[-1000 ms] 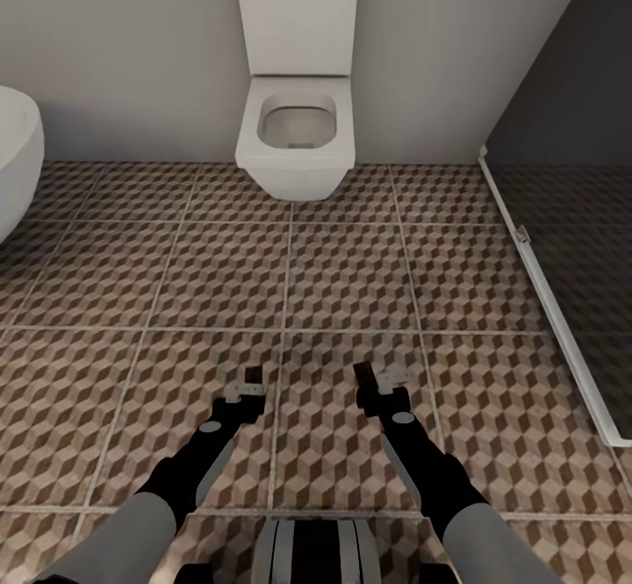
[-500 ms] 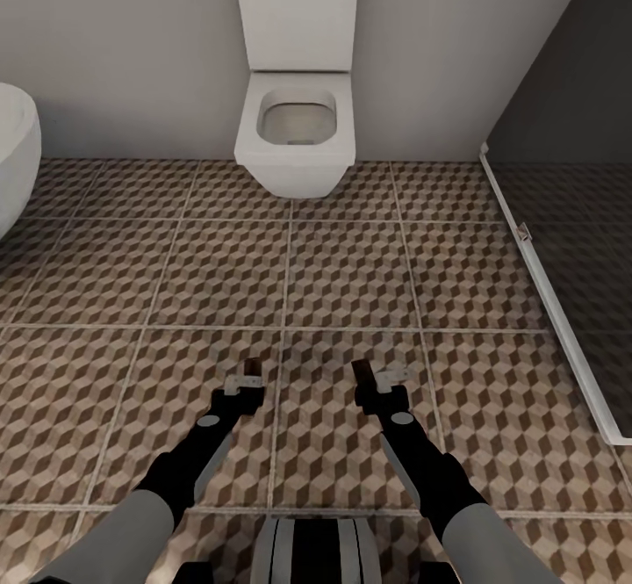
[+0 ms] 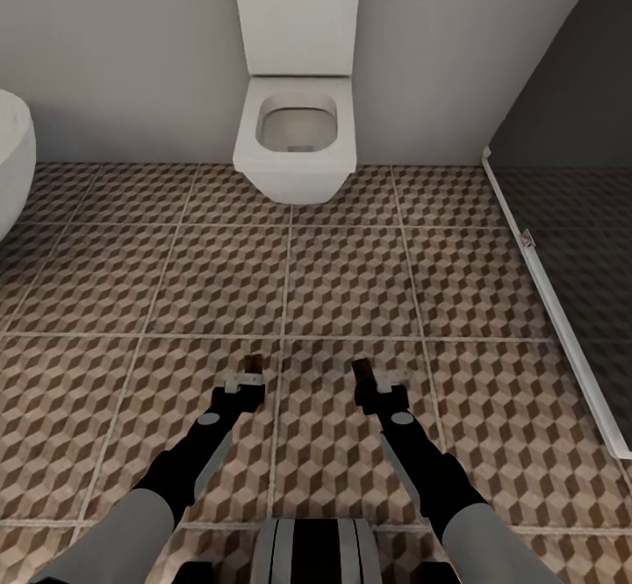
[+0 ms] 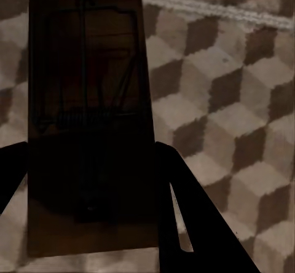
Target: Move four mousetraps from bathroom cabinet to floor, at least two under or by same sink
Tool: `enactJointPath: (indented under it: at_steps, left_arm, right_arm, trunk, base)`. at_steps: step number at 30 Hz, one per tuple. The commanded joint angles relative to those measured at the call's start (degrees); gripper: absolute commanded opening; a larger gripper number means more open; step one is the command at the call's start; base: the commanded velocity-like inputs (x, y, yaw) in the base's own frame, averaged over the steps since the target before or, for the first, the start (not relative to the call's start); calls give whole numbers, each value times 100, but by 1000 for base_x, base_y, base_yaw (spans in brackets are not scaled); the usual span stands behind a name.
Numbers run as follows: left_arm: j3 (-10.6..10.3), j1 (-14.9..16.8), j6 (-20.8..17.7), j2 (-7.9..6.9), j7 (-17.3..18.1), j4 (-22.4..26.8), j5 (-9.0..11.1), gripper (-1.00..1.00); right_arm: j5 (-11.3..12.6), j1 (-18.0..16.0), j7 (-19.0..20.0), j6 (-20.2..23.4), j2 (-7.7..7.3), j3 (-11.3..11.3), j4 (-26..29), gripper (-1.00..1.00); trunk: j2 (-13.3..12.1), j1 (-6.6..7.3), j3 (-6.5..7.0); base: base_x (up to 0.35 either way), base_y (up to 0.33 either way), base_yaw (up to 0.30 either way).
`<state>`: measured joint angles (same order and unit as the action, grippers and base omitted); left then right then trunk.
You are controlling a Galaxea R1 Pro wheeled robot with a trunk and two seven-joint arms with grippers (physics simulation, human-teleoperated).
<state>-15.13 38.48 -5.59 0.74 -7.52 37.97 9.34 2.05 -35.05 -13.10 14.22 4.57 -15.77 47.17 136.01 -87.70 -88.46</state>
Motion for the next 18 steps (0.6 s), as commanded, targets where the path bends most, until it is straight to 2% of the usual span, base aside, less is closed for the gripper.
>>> enactJointPath:
  at_steps: [1, 18]
  left_arm:
    - [-34, 2, -27, -5, -47, 12, 50, -100]
    - [-34, 2, -30, -12, -47, -35, 59, -100]
  right_arm:
    - [41, -2, -37, 28, -5, -19, 9, -100]
    - [49, -2, -35, 29, -21, -14, -18, -100]
  trunk:
    - [1, -2, -3]
    - [1, -2, -3]
  base:
    - [268, 40, 0]
    - [289, 115, 0]
